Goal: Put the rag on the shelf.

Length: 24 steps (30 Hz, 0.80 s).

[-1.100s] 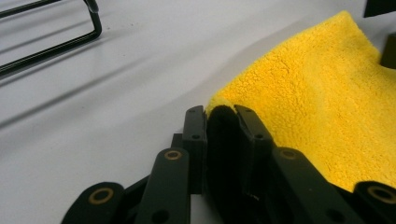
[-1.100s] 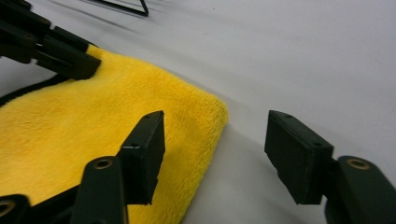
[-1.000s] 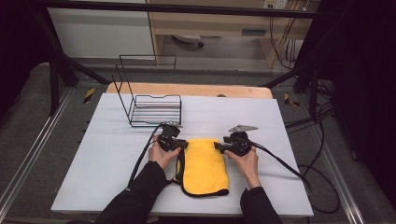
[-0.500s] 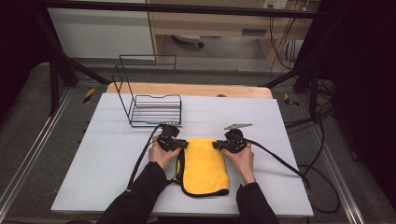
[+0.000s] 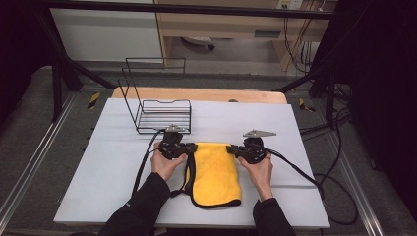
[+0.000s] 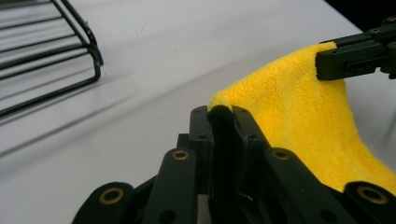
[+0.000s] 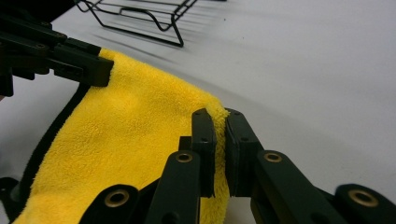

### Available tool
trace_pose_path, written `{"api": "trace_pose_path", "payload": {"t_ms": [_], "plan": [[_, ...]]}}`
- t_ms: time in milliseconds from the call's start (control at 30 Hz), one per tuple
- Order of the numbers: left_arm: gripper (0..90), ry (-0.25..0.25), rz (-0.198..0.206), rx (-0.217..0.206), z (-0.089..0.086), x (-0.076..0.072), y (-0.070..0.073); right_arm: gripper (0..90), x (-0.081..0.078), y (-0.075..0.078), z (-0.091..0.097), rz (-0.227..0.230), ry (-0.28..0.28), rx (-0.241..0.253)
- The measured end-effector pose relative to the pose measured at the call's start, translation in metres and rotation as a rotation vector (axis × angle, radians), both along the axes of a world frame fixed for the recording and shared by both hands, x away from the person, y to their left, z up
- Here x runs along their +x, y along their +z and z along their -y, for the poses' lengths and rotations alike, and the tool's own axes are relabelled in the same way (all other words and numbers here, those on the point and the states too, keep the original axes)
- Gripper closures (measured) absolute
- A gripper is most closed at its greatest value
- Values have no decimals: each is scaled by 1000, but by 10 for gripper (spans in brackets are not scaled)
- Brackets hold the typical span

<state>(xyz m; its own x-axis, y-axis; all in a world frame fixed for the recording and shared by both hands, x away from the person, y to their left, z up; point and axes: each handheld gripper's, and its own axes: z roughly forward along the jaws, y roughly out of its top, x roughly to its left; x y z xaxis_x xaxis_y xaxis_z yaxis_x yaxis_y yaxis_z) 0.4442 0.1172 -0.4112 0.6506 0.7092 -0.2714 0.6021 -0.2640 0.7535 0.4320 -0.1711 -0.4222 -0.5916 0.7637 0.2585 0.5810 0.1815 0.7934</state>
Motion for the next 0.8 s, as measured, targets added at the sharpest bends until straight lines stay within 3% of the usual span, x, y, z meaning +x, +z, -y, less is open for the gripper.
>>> {"api": "trace_pose_path", "payload": {"t_ms": [333, 433, 800], "plan": [[797, -17, 70, -69, -6, -20, 19, 841, -22, 17, 6, 86, -2, 69], [797, -16, 102, -71, -7, -27, 27, 841, -29, 27, 5, 131, 4, 56], [799, -23, 210, -138, -17, -49, 61, 841, -46, 62, -1, 260, 1, 80]]}}
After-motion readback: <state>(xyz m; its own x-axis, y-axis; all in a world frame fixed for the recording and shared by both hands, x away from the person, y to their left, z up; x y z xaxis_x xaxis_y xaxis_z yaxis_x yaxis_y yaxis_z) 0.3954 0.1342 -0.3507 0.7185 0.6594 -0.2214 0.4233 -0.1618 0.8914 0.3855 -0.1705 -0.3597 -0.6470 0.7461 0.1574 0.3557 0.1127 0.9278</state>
